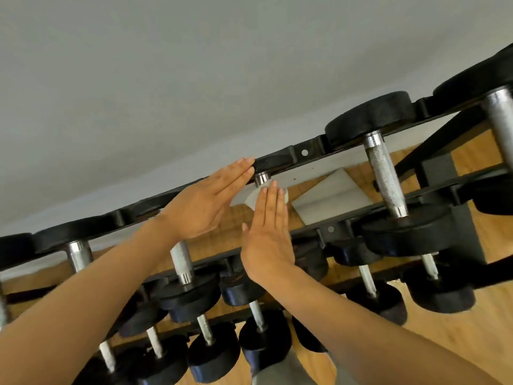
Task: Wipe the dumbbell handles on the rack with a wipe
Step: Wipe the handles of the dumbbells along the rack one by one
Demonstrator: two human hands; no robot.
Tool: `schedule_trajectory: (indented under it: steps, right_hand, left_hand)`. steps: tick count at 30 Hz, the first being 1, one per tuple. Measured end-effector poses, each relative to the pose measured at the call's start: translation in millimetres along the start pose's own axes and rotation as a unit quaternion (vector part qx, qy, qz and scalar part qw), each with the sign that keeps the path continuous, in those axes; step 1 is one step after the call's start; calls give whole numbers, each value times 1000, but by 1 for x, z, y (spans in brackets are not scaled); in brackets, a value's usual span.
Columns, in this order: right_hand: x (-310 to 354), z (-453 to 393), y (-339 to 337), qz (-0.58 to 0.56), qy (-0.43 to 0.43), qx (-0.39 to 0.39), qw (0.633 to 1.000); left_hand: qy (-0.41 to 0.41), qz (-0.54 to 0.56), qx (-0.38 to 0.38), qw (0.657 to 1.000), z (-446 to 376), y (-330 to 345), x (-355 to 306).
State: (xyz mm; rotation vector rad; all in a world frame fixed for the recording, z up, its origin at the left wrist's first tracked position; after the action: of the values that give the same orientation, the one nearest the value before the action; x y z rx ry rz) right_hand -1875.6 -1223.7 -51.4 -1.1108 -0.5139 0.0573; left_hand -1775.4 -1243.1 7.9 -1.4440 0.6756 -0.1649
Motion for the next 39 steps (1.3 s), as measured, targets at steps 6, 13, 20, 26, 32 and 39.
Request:
schedule_trajectory:
  steps: [6,13,20,26,32,39]
  right_hand:
    - [11,-2,-4,-123,121,-88,981]
    - [13,0,-8,-106,192,-177,960]
    - [16,0,-11,-142,304,-160,928]
    - [9,4,-12,-118,274,-216,930]
    - [6,9,-6,-122,323,-158,925]
    - [2,7,-16,-117,256,-87,955]
  left_hand:
    - [104,-1,65,992,-13,-4,14]
    - [202,-17,94,975,-21,-10,21]
    - [225,-4,70,972,-25,-3,27]
    - [237,-16,50,970,-26,-4,23]
    - [237,-34,44,970,-24,-3,22]
    - [217,8,47,975,-23,-5,22]
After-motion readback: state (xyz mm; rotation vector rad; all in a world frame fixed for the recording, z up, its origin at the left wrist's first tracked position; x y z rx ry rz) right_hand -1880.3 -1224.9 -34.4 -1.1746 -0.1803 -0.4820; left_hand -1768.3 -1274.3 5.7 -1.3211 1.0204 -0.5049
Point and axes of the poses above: each hand's wrist, its own z-axis away from the middle knuckle, its own y-axis out of the palm, x = y × z, the point moved 8 cm from there along -z, towards the middle knuckle, and after that the axes turned 9 degrees about z, right-handed, at the moved point
